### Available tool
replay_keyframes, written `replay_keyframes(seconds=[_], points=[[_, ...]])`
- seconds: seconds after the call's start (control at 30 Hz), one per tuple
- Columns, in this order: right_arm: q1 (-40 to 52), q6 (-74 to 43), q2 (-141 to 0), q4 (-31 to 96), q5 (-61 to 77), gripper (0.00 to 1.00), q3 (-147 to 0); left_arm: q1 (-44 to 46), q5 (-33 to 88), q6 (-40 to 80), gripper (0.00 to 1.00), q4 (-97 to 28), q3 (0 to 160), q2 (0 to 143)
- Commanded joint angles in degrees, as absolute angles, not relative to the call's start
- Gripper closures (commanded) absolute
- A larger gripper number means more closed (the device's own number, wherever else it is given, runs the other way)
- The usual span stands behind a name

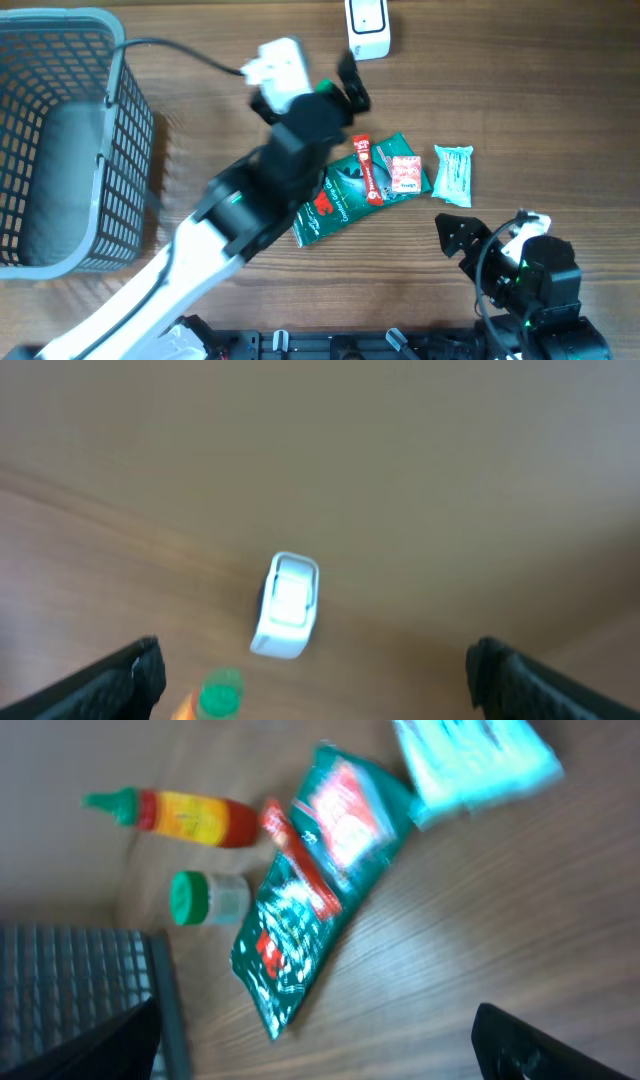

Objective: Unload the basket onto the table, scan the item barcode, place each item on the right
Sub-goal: 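Lay the Nescafe sachet on the gloves bag with the left gripper, then withdraw the left arm to the left and reach the right gripper in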

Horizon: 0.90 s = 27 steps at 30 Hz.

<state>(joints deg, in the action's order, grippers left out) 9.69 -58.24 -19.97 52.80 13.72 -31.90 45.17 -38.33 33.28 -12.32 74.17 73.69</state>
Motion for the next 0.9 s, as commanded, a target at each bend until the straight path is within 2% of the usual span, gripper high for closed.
replay_keyframes(seconds=[0.0, 0.1, 0.23, 0.33, 0.47, 0.57, 0.73, 0.87], points=[[9.67, -74.41, -19.66, 55.44, 13.41, 0.00, -31.99, 45.21, -45.71, 16.14, 0.00, -3.46, 74.26, 66.89], [9.67, -75.42, -19.66, 56.80, 11.14, 0.00, -31.97, 45.21, -45.71, 4.80, 0.00, -0.64, 74.26, 63.68], [9.67, -75.92, -19.66, 61.17, 8.38, 0.00, -31.59, 45.21, -45.74, -10.79, 0.00, -5.17, 74.26, 61.47], [9.67, -76.64, -19.66, 61.19, 9.06, 0.00, -31.11, 45.21, -45.60, -16.08, 0.00, -8.43, 74.26, 61.43], [9.67, -67.46, -19.66, 58.30, 9.54, 0.00, -31.11, 45.17, -42.54, -16.10, 0.00, -11.11, 74.24, 60.23], [9.67, -60.80, -19.77, 53.34, 13.10, 0.00, -31.11, 43.35, -31.14, -16.03, 0.00, -18.65, 74.13, 57.63], [9.67, -59.92, -23.66, 47.55, 14.41, 0.00, -31.09, 33.30, -14.22, -4.82, 0.00, -25.21, 71.90, 52.97], [9.67, -56.25, -32.01, 44.58, 15.18, 0.00, -31.11, 24.16, -12.43, -5.54, 0.00, -27.00, 69.06, 52.07]])
